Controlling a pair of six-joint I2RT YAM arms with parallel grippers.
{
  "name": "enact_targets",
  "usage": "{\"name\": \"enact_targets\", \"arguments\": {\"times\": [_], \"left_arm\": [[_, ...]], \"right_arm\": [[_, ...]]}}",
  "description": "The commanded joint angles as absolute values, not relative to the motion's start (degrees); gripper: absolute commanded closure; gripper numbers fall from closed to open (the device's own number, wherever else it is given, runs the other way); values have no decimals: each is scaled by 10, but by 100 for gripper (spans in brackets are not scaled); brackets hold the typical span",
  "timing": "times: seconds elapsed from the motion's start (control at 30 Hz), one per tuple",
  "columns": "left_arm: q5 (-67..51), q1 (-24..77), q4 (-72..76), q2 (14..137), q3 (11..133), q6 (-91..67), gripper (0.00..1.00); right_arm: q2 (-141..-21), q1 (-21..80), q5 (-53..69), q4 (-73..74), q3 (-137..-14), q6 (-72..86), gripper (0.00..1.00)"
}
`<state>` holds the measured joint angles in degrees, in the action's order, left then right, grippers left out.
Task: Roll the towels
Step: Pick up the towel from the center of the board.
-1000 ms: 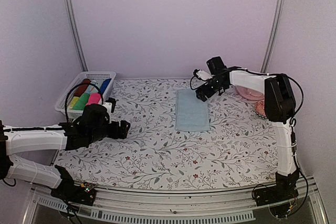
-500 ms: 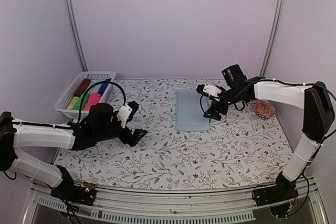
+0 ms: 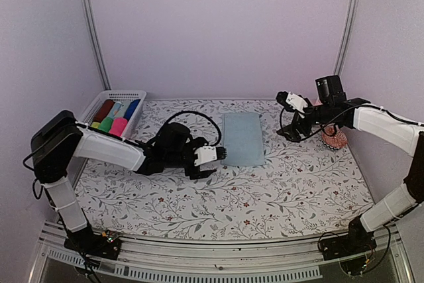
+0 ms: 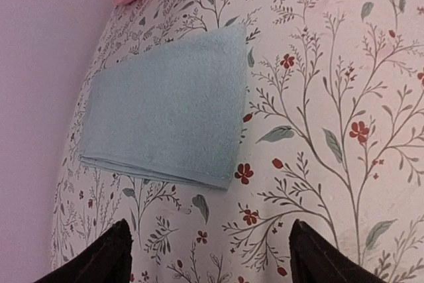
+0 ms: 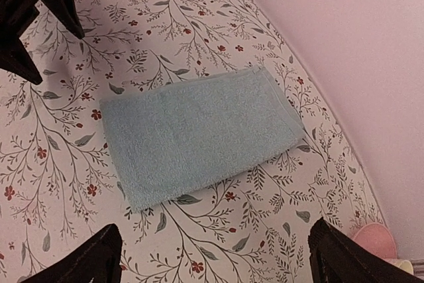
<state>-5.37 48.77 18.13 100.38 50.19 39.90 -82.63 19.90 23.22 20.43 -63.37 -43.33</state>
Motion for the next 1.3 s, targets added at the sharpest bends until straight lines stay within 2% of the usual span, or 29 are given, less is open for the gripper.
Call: {"name": "enact_targets", "arguments": {"times": [0.0,0.2,0.57,0.77,0.87,0.97,1.03,1.2,1.27], "left_arm": [[-55,492,120,1075,578,542,20],[-46,502,99,1117,626,612,37],[22,522,57,1210,685,664,38],[65,525,56,1244,705,669,50],[74,525,47,1252,709,664,59],[73,524,43,1258,712,657,63],[72,523,32,1267,723,647,69],[60,522,3,1279,748,615,97],[53,521,2,1277,748,599,100]], "right_arm": [[-797,169,268,186,-621,-422,1],[-793,148,280,175,-613,-411,1],[-789,133,287,160,-606,-394,1],[-788,127,295,154,-599,-390,1],[-787,127,305,153,-596,-393,1],[-785,127,318,149,-586,-402,1],[-784,128,334,149,-579,-410,1],[-755,127,414,131,-525,-478,1],[-738,127,443,121,-497,-513,1]]}}
